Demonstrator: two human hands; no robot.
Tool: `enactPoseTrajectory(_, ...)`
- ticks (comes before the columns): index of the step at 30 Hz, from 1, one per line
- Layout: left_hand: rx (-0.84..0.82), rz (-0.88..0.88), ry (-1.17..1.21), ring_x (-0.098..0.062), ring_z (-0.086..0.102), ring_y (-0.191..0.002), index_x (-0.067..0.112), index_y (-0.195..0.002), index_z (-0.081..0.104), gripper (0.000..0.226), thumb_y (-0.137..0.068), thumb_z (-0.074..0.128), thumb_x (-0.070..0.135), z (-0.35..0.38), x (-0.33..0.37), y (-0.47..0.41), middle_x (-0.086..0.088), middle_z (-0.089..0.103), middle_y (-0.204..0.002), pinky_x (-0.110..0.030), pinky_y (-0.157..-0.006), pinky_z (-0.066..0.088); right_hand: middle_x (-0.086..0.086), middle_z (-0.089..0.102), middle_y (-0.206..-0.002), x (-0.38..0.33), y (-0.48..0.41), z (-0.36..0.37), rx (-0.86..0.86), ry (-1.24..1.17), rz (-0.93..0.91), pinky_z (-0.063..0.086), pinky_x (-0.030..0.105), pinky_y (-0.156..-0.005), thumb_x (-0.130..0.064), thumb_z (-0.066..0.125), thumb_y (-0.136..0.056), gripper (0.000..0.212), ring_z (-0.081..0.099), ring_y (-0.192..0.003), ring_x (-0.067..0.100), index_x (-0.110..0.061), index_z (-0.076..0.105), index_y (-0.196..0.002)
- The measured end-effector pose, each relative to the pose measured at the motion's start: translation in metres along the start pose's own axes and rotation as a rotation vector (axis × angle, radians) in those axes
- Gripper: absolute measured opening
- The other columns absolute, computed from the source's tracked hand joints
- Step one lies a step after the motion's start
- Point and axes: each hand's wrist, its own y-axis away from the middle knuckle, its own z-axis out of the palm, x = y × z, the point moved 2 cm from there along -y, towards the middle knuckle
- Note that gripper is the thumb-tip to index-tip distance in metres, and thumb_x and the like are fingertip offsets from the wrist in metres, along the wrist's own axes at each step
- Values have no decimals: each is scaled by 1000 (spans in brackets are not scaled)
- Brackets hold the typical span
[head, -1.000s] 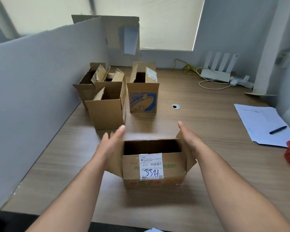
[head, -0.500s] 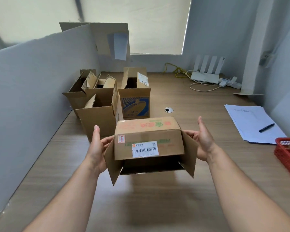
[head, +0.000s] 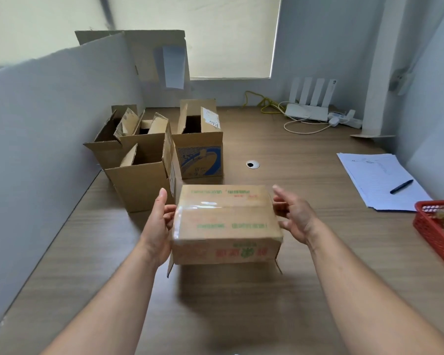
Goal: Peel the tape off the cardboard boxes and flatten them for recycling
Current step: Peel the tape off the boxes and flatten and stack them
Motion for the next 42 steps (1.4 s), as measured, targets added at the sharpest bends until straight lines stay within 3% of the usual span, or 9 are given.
enactPoseTrajectory(4, 27, -78, -64, -28, 65, -102, 10, -108, 61, 68, -84, 46, 73, -9, -22, 0, -14, 67, -108, -41, -82, 53, 6, 60, -96, 23, -3, 6, -31, 95, 20, 49, 30, -68, -15, 66, -87, 30, 55, -83, 15, -10, 51, -112)
enactPoseTrajectory(7, 53, -83, -67, -18, 63, -83, 14, -103, 63, 61, -91, 39, 68, -16, -34, 3, -7, 67, -90, -33, -67, 49, 4, 64, -93, 30, -2, 12, -45, 112, 44, 49, 28, -67, -20, 62, -91, 30, 59, -79, 14, -7, 53, -116)
enactPoseTrajectory(14, 58, -117, -81, -23, 66, -97, 23, -105, 69, 67, -91, 27, 72, -26, -41, 11, -6, 73, -100, -36, -73, 52, 2, 62, -93, 49, 2, 23, -61, 175, 82, 48, 24, -59, -20, 56, -95, 24, 58, -76, 11, -9, 55, -116)
enactPoseTrajectory(20, 20, 161, -147, -24, 62, -102, 33, -123, 63, 40, -100, 34, 48, -28, -4, 20, 2, 72, -99, -35, -75, 51, 3, 60, -90, 37, -2, 30, -83, -13, 86, 43, 29, -69, -42, 49, -95, 31, 53, -80, 16, -17, 62, -107)
enactPoseTrajectory(24, -5, 603, -575, -11, 41, -129, 47, -123, 61, 45, -80, 47, 42, -21, 55, 38, 22, 54, -131, -44, -112, 29, 7, 60, -97, 34, -2, 44, -139, -285, 135, 46, 33, -71, -39, 43, -98, 30, 55, -88, 20, -15, 59, -105)
enactPoseTrajectory(27, 28, 753, -794, -1, 30, -129, 52, -115, 56, 43, -79, 42, 32, 2, 85, 60, 34, 43, -129, -30, -110, 18, 6, 59, -84, 46, 1, 62, -203, -362, 179, 47, 32, -65, -28, 47, -96, 23, 54, -74, 20, -13, 61, -85)
enactPoseTrajectory(34, -61, 415, -1243, -14, 3, -146, 56, -136, 36, 42, -101, 43, 33, 23, 48, 57, 14, 9, -160, -47, -117, -2, 3, 60, -69, 110, -5, 50, -135, 1, 370, 36, 28, -57, -28, 51, -90, 22, 47, -55, 16, -15, 64, -77)
enactPoseTrajectory(38, -151, 421, -1524, -14, 4, -146, 59, -139, 27, 45, -98, 43, 49, 43, 34, 54, 16, 12, -160, -41, -117, 0, 0, 37, -54, 126, -7, 26, -32, 225, 398, 26, 19, -41, -22, 58, -85, 16, 31, -43, 13, -16, 54, -71)
enactPoseTrajectory(42, -93, 518, -1699, -15, 7, -143, 56, -143, 26, 44, -99, 30, 55, 64, 21, 49, 16, 14, -159, -35, -113, 3, 3, 37, -62, 115, -12, 9, 29, 250, 298, 30, 25, -50, -22, 61, -83, 18, 32, -50, 18, -18, 48, -72)
